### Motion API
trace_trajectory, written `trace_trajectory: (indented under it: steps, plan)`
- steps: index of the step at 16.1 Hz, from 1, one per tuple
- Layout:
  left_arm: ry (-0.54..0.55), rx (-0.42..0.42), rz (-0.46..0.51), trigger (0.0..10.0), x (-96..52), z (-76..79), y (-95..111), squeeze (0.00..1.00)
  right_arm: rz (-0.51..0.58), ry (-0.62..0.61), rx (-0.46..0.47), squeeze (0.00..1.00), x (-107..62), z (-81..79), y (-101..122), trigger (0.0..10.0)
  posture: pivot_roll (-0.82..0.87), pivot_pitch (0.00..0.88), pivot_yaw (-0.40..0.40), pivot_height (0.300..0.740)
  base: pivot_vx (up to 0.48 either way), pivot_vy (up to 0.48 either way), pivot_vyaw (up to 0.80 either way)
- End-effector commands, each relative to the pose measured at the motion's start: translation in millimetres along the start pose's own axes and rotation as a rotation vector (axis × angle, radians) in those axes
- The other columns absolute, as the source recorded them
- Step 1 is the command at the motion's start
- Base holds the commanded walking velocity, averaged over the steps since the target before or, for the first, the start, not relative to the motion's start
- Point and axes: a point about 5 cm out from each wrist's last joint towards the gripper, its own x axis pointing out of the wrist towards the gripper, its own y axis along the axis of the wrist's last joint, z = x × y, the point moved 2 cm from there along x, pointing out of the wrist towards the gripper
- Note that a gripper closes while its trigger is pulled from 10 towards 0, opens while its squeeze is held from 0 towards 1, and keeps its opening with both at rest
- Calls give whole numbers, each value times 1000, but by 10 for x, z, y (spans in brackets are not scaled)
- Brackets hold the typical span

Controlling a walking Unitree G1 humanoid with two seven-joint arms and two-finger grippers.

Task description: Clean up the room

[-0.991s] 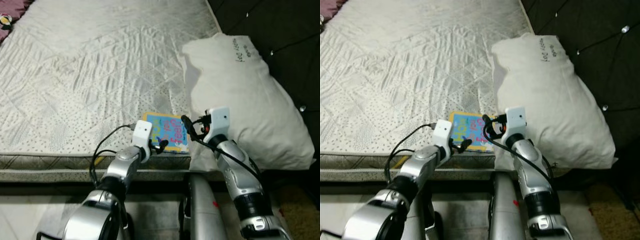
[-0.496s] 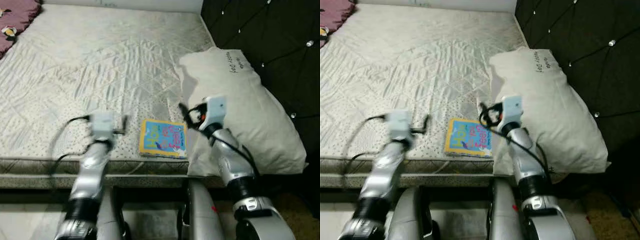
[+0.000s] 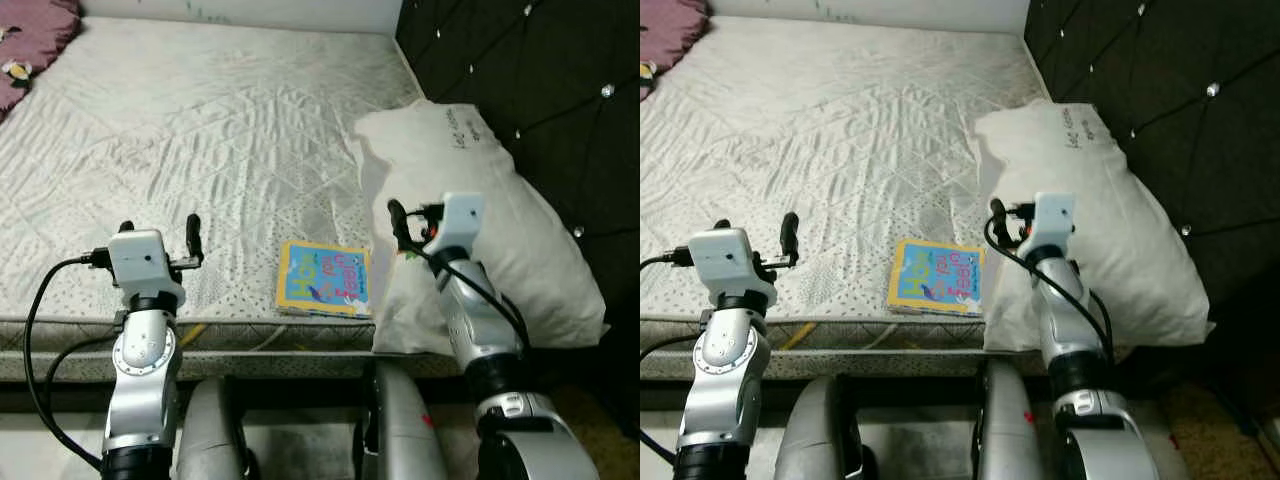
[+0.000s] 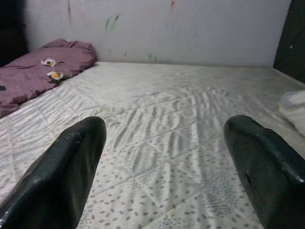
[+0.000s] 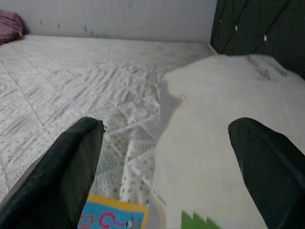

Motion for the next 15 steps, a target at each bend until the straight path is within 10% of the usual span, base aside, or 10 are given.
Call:
trace_trajectory:
  steps: [1, 15]
  plan:
    - [-29, -29, 6, 10000, -2, 28, 40, 0, 5, 4, 28, 0, -16, 67, 20, 10000, -9, 0, -39, 583, 0, 0, 0]
    - [-57, -44, -85, 10000, -4, 23, -70, 0, -20, 88, 45, 0, -56, -191, -79, 10000, 0, 0, -32, 740, 0, 0, 0]
